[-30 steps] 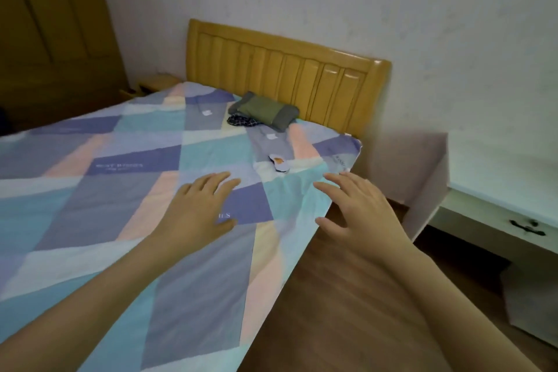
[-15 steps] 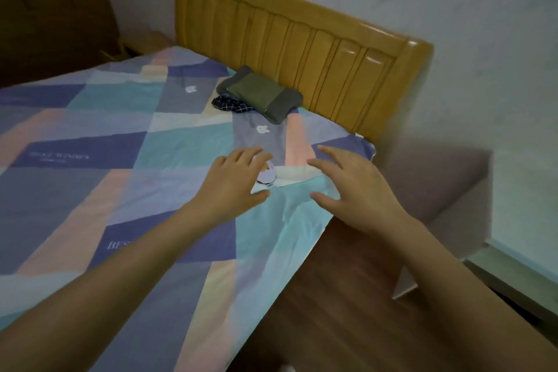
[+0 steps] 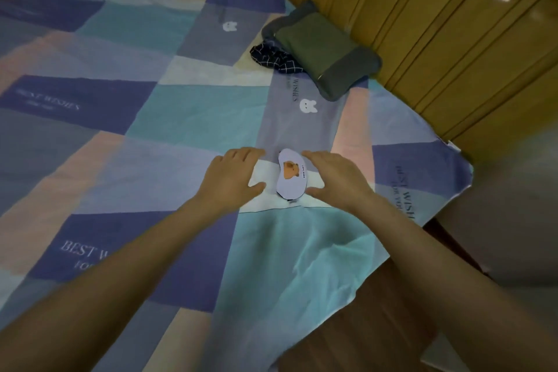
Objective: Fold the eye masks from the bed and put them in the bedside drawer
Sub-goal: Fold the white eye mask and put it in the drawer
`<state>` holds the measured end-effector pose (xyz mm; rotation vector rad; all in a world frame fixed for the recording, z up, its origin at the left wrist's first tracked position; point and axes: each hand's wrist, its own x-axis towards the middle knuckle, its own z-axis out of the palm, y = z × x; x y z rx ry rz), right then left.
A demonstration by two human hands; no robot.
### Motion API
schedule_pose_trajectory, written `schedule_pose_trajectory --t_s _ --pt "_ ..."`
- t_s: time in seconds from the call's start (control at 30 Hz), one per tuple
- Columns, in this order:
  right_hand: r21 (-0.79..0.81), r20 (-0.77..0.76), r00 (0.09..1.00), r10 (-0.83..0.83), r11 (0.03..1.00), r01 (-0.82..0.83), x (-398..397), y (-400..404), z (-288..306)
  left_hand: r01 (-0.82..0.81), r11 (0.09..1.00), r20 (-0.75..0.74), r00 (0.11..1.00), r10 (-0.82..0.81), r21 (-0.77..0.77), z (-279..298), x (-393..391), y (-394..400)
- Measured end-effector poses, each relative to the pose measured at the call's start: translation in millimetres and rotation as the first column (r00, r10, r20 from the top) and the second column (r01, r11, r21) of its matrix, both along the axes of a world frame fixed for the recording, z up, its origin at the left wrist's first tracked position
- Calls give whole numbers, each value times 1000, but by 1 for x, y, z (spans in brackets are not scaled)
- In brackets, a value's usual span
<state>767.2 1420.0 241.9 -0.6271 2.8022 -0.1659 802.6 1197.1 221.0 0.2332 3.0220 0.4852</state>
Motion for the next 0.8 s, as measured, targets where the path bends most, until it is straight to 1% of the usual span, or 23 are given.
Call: schedule_pose_trajectory --t_s 0.13,0.23,0.33,0.43,0.5,0.57,0.63,0.73,0.8 --pt "-28 104 994 -17 999 20 -72 1 -79 -71 996 35 997 70 49 -59 -60 11" --pt "-2 195 981 -18 1000 18 -105 0 -139 -76 995 52 996 73 62 -111 -88 23" --pt "44 264 965 -1 999 -11 -124 2 -193 -61 998 92 994 58 27 -163 -100 35" --pt "58 267 963 22 998 -39 -141 5 -235 -89 996 128 988 90 -12 -205 -106 38" --pt "55 286 958 14 998 -31 -152 7 -254 -121 992 147 981 124 -28 -225 -109 39" --pt "49 337 941 4 999 -22 -164 7 -267 -137 989 139 980 143 -52 -238 -110 38" --pt "45 356 935 6 999 -24 -174 5 -274 -164 986 128 977 168 -42 -247 -111 38" --pt "48 295 952 86 993 -105 -178 2 -276 -230 973 146 964 224 26 -251 -113 37" --pt "13 247 958 146 988 -154 -174 2 -276 -245 969 155 959 237 33 -250 -113 39"
